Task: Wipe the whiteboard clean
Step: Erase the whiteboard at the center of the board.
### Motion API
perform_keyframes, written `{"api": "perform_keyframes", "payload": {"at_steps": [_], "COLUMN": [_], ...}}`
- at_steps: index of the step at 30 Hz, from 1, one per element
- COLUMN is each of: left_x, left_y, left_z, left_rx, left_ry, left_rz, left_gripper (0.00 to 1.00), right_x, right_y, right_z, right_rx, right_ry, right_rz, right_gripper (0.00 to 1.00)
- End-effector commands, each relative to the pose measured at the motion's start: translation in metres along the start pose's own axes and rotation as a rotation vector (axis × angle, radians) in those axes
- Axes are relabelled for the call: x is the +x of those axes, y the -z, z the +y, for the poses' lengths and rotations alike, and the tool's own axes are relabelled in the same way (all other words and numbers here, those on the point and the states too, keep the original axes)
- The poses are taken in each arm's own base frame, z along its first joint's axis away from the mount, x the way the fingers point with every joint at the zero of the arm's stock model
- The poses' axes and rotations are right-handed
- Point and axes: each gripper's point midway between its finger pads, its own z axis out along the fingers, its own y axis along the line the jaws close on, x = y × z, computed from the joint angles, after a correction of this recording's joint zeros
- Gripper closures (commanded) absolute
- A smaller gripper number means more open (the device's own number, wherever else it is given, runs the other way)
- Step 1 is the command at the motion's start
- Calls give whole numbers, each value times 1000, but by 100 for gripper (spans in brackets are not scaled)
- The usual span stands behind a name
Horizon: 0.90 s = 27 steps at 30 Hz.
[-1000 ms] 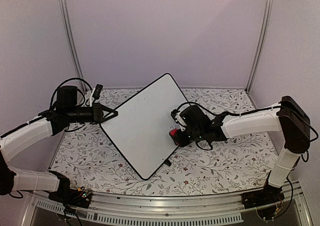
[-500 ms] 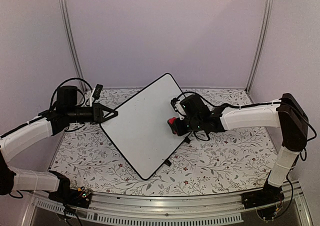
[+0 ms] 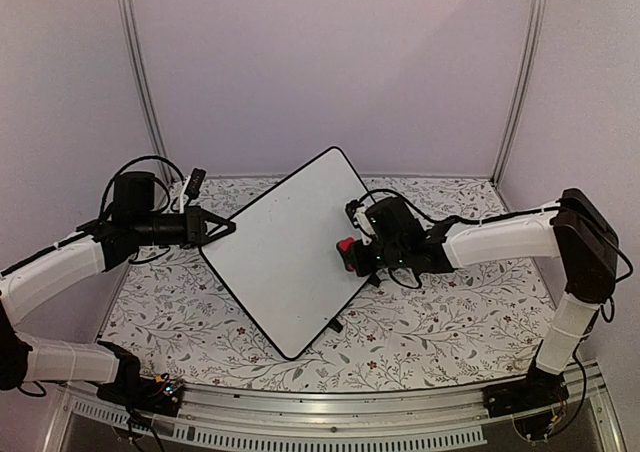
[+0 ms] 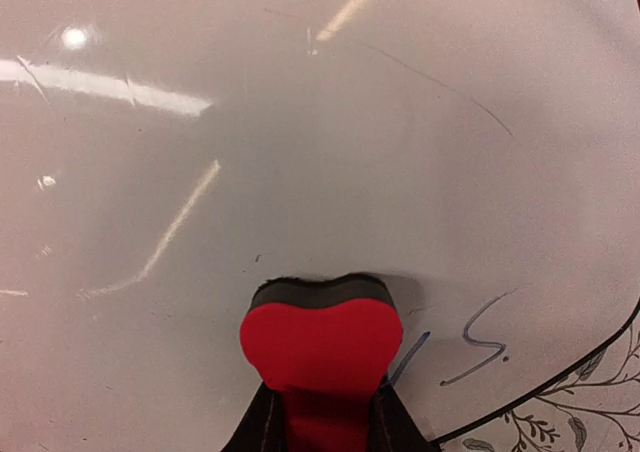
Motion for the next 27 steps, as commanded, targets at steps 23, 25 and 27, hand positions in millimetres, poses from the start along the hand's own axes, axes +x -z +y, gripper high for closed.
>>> {"api": "perform_keyframes", "payload": {"at_steps": [23, 25, 27], "left_x": [14, 14, 15], "left_y": [-3, -3, -3], "left_z": [-15, -16, -15], "left_rx": [95, 97, 96], "left_ry": [-47, -48, -47], "left_rz": [57, 57, 58], "left_gripper": [100, 100, 100], "right_x": [81, 83, 84], "right_y": [-2, -1, -1], "right_z": [-12, -13, -14], "right_rx": [-8, -6, -5], "right_ry": [-26, -25, -24], "right_rz": [183, 186, 188], "right_gripper": [100, 100, 100]}}
